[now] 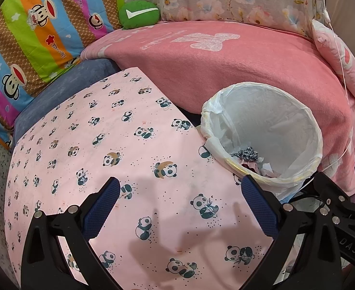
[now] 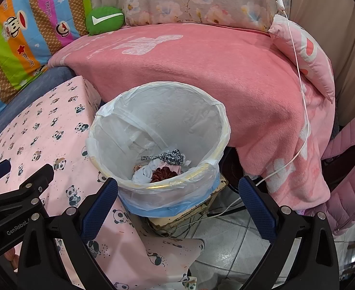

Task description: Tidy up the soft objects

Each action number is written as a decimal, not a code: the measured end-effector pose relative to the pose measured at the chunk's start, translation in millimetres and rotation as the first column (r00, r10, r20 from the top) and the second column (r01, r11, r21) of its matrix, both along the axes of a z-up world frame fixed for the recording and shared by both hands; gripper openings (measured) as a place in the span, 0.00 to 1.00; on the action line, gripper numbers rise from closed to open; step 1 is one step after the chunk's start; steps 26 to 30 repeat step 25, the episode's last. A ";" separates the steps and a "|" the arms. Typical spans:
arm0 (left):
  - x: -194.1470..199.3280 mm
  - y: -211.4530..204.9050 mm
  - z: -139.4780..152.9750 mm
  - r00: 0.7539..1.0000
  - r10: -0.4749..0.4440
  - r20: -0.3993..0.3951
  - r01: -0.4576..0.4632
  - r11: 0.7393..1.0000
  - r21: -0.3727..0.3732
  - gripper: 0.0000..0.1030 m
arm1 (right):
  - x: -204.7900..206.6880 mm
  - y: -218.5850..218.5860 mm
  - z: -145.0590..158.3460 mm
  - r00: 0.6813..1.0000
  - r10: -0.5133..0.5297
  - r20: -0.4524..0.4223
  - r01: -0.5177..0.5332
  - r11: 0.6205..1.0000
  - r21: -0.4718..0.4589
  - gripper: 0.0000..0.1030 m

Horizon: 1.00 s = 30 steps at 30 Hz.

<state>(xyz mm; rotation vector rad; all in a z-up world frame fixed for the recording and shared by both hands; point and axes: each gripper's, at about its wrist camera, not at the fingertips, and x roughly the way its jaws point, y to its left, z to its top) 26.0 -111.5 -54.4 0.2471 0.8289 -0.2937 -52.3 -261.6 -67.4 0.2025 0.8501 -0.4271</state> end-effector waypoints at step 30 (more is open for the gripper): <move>2.0 2.0 5.8 1.000 -0.005 0.006 0.005 1.000 -0.009 0.93 | 1.4 -1.9 1.6 1.000 0.001 -0.002 -0.001 1.000 0.002 0.96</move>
